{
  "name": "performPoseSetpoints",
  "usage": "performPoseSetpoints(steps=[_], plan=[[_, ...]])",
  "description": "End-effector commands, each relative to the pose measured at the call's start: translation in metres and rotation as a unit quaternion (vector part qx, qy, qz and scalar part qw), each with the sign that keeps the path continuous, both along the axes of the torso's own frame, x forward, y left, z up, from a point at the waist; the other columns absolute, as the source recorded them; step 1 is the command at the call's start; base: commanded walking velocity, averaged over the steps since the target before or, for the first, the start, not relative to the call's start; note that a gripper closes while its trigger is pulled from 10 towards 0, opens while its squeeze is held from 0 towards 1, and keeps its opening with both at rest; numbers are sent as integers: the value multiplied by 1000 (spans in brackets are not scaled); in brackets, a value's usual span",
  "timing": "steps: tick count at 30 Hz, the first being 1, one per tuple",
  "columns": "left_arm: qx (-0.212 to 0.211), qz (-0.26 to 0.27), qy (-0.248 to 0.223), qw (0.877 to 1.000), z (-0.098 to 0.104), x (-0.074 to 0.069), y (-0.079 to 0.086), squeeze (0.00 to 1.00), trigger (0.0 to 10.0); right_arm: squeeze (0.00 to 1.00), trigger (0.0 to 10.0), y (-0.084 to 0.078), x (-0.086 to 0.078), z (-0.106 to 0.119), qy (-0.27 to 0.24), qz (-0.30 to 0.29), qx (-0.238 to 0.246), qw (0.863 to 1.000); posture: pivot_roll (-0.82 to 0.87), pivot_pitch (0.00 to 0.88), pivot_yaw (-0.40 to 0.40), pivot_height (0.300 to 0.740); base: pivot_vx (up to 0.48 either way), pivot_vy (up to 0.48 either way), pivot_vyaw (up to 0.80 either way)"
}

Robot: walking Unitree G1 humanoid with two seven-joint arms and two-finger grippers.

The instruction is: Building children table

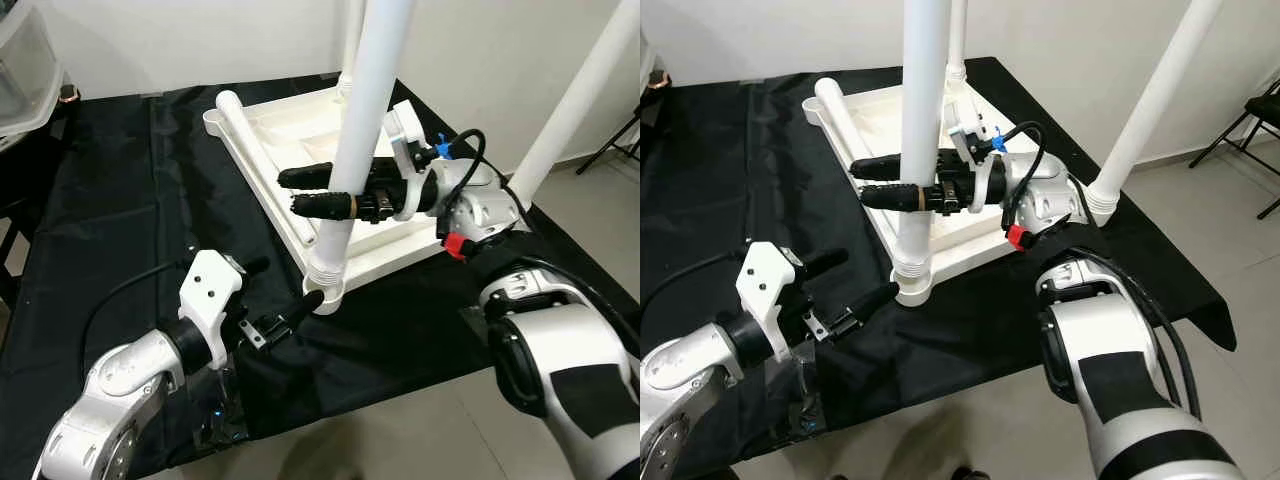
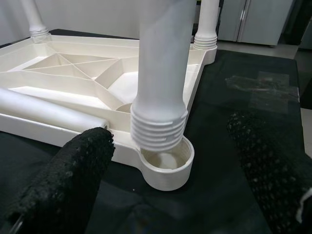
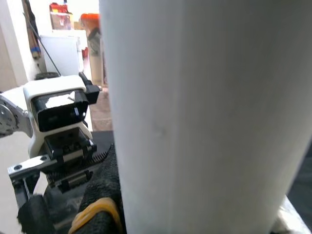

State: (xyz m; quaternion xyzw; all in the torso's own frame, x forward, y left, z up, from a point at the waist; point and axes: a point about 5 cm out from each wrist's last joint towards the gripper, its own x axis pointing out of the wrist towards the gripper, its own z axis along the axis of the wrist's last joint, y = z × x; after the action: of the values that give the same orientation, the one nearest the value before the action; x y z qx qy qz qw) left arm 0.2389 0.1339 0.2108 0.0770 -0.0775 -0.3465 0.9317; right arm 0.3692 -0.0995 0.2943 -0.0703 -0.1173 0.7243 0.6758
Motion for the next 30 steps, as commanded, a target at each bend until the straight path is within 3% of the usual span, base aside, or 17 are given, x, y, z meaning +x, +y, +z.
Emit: performPoseSetpoints(steps=[1, 14, 23, 30], plan=[[3, 2, -2, 1000, 2, -3, 1, 0, 10000, 0, 10000, 3, 0, 4, -8, 4, 12, 1000, 134, 222, -75, 740, 0, 0, 0], [9, 10, -4, 1000, 3, -2, 4, 0, 10000, 0, 10000, 8, -2, -10, 18, 23, -2, 1000, 137, 237, -70, 740, 0, 0, 0], [6, 9, 1, 1000, 1, -1, 4, 0, 10000, 0, 10000, 6, -5, -1, 25, 42, 2, 999, 127, 233, -74, 740, 0, 0, 0], [5, 14, 0, 1000, 0, 0, 5, 0, 10000, 0, 10000, 7, -6, -6, 32, 43, -19, 998, 125, 228, -74, 740, 0, 0, 0]])
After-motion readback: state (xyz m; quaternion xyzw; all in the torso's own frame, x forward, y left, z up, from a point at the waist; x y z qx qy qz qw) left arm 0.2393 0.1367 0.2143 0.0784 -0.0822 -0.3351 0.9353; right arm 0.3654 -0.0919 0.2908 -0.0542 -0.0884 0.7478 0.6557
